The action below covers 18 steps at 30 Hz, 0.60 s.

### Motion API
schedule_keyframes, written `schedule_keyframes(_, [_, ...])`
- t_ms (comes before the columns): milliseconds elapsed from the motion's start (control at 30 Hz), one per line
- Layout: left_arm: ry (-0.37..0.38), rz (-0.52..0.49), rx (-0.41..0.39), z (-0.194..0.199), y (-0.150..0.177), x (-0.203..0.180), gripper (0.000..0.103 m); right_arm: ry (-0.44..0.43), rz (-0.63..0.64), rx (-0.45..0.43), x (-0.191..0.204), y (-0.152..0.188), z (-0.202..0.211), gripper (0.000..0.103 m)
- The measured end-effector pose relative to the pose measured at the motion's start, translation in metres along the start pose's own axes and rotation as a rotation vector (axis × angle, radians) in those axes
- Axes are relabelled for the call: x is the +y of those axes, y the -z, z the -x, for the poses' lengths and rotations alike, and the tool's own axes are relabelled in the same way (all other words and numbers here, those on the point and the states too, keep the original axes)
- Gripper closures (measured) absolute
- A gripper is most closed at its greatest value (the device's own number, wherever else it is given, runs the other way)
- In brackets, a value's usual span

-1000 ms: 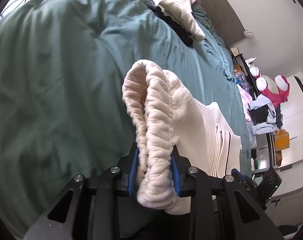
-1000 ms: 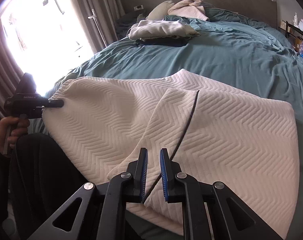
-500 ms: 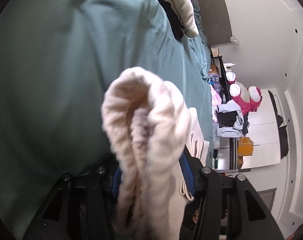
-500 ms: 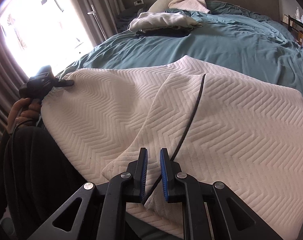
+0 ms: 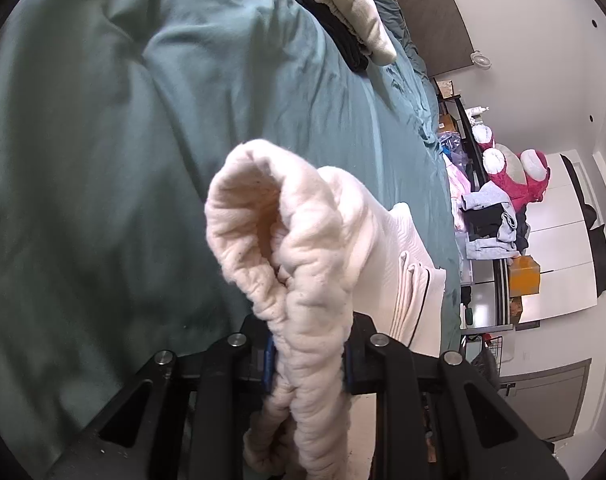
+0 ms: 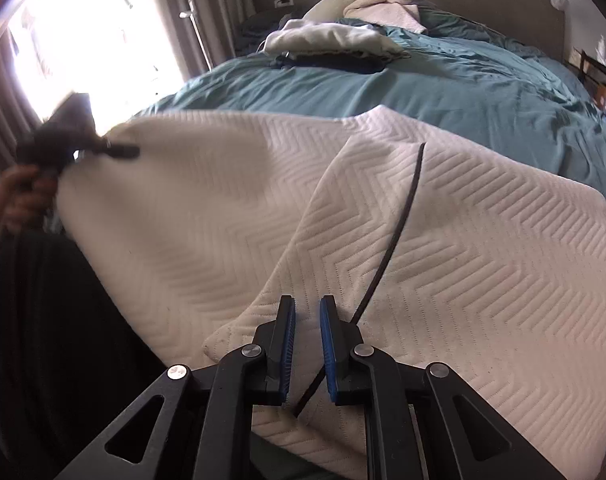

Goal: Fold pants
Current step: 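Grasp the elastic cuff with the left gripper and lift it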

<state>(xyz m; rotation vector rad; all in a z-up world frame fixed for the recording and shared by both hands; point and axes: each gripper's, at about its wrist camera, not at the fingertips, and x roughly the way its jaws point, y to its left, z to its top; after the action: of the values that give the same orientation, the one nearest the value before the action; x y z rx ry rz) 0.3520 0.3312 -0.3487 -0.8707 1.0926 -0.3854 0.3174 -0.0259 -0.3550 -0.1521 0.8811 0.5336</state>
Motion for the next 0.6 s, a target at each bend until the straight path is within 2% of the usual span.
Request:
schedule_keyframes(133, [0.000,-0.004,0.000,0.000,-0.006,-0.006,0.081,0.030,0.025,-0.004,0.004,0.000,0.001,0.000])
schedule_keyframes(267, [0.002,-0.010,0.001,0.004,-0.004,-0.008,0.081,0.005,0.000,-0.084,0.009,0.002,0.017,0.000])
schedule_keyframes(333, [0.006,-0.020,-0.002,0.007,-0.003,-0.015,0.081,0.033,0.044,-0.011,0.015,0.007,-0.001,0.000])
schedule_keyframes(400, [0.003,-0.034,-0.009,0.010,-0.003,-0.025,0.081,0.042,0.063,-0.035,0.017,0.010,-0.005,0.000])
schedule_keyframes(600, [-0.005,-0.086,-0.013,0.021,0.000,-0.069,0.081,-0.032,-0.007,-0.022,0.005,0.005,-0.004,0.000])
